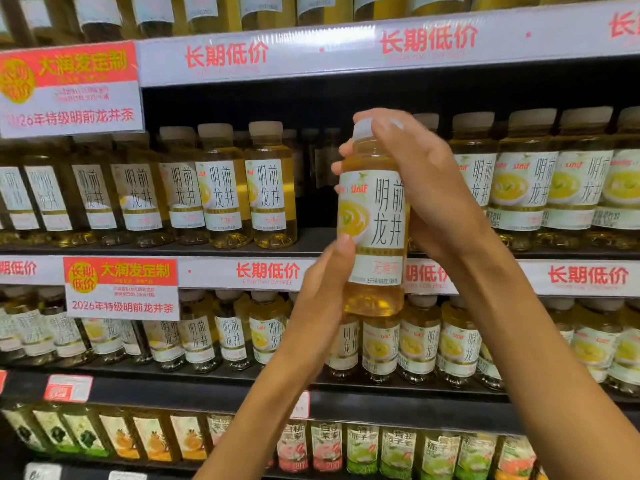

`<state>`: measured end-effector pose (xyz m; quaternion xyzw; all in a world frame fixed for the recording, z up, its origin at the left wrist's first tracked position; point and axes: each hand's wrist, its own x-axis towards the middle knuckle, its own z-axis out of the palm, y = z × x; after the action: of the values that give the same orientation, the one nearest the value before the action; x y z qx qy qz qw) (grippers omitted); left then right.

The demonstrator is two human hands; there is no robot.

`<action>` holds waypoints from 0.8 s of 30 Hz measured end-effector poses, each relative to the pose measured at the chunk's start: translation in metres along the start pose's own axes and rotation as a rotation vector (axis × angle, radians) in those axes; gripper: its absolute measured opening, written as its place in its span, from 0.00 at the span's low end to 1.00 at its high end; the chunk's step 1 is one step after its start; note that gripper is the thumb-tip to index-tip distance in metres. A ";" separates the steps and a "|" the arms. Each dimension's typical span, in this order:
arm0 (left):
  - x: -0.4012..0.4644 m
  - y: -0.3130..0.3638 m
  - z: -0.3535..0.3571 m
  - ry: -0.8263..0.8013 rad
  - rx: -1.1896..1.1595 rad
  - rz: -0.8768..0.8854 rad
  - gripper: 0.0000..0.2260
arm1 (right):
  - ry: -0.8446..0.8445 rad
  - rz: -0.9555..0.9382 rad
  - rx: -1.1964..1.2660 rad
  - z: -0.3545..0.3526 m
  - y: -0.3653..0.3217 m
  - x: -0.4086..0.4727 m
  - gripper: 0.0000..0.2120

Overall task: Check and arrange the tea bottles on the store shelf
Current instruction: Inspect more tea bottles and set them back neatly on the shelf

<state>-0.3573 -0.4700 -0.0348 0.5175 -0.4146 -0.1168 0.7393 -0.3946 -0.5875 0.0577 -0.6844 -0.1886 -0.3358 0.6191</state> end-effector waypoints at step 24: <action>0.076 0.006 -0.011 0.183 0.577 -0.069 0.22 | 0.110 -0.385 -1.241 -0.015 0.029 0.027 0.23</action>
<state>-0.3031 -0.5053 0.0067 0.7283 -0.3444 0.0280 0.5918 -0.3598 -0.6109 0.0558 -0.8506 -0.0467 -0.5217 0.0465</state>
